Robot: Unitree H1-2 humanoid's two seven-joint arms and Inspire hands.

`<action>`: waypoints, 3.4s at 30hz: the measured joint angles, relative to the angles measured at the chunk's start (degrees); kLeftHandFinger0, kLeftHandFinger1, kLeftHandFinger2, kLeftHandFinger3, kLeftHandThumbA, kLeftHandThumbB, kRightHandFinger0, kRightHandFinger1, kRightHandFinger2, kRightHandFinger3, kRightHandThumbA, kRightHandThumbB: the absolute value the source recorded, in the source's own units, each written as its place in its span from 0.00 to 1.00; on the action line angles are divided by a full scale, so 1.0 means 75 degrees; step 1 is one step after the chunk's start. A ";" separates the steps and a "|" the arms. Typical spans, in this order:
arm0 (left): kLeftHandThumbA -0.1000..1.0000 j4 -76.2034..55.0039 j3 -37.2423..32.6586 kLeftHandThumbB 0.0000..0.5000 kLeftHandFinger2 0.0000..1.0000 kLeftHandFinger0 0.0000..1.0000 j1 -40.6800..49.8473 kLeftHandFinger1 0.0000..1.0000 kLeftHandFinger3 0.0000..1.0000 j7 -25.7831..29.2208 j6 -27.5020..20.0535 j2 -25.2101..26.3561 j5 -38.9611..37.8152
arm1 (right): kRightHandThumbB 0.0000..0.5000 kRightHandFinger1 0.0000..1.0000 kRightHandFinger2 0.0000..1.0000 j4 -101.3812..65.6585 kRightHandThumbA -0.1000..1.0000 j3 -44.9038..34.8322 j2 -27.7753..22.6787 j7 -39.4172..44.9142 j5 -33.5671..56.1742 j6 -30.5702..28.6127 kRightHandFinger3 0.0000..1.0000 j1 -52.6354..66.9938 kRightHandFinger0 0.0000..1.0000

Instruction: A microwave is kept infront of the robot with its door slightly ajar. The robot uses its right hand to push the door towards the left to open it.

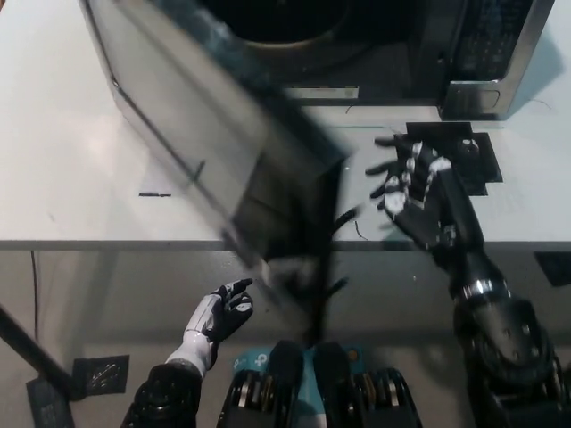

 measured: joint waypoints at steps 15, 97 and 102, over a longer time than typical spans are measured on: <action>0.33 -0.0025 0.0005 0.62 1.00 1.00 -0.0021 1.00 0.86 -0.0014 0.0002 -0.0018 -0.0005 | 0.23 0.40 0.48 -0.0788 0.18 0.0484 0.0104 0.0385 0.0055 0.0122 0.72 0.0882 0.35; 0.34 0.0289 0.0213 0.61 0.96 0.95 -0.0402 0.95 0.87 -0.0006 -0.0084 -0.0074 -0.0130 | 0.39 0.30 0.42 0.2371 0.20 -0.1948 0.0299 -0.0691 0.0102 -0.2682 0.67 0.2613 0.26; 0.35 0.0377 0.0361 0.62 0.99 1.00 -0.0400 1.00 0.90 -0.0018 -0.0079 -0.0039 -0.0201 | 0.39 0.30 0.41 0.2371 0.20 -0.1949 0.0298 -0.0688 0.0117 -0.2682 0.66 0.2614 0.25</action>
